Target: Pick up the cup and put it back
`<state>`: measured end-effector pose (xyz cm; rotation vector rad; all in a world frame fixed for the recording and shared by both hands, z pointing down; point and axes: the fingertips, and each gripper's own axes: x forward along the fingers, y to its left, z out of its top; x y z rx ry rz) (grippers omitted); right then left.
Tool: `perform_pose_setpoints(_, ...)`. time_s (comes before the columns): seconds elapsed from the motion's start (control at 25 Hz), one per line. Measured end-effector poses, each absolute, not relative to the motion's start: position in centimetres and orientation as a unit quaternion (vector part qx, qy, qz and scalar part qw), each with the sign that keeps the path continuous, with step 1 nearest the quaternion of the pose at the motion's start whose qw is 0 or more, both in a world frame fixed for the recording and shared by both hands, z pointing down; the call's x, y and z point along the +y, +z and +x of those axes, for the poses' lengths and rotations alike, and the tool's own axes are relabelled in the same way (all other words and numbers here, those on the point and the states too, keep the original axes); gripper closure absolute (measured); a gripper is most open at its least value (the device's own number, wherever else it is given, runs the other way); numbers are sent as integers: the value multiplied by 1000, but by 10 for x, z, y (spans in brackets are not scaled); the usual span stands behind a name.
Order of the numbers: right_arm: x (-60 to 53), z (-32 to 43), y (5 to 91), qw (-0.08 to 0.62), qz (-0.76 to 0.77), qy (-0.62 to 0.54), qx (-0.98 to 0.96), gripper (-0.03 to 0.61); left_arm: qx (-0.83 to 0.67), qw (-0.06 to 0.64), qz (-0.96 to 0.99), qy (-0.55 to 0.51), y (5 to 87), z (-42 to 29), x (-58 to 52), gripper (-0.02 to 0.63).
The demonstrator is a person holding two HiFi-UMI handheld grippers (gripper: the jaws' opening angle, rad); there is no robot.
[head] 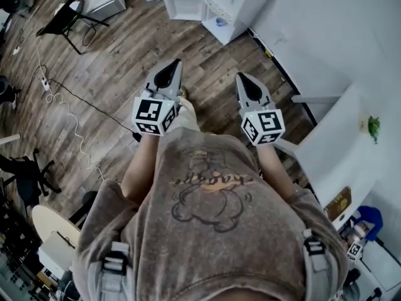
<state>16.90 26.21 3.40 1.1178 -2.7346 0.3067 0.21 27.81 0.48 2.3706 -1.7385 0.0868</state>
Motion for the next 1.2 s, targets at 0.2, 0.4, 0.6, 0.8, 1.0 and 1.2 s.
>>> perform_pose_setpoints(0.2, 198, 137, 33, 82, 402, 107, -906, 577, -563, 99, 820, 38, 2, -33, 211, 611)
perform_pose_setpoints(0.4, 142, 113, 32, 86, 446, 116, -883, 577, -526, 101, 843, 53, 8, -59, 150, 611)
perform_pose_setpoints(0.6, 98, 98, 35, 88, 478, 122, -866, 577, -488, 98, 865, 57, 9, -74, 96, 611)
perform_pose_setpoints(0.8, 70, 93, 38, 86, 499, 126, -853, 577, -460, 107, 879, 60, 19, -76, 58, 611)
perform_pose_setpoints(1.0, 44, 92, 41, 89, 509, 131, -846, 577, -456, 127, 879, 52, 20, -76, 27, 611)
perform_pose_setpoints(1.2, 23, 97, 54, 93, 502, 139, -848, 577, -459, 135, 877, 48, 29, -73, 4, 611)
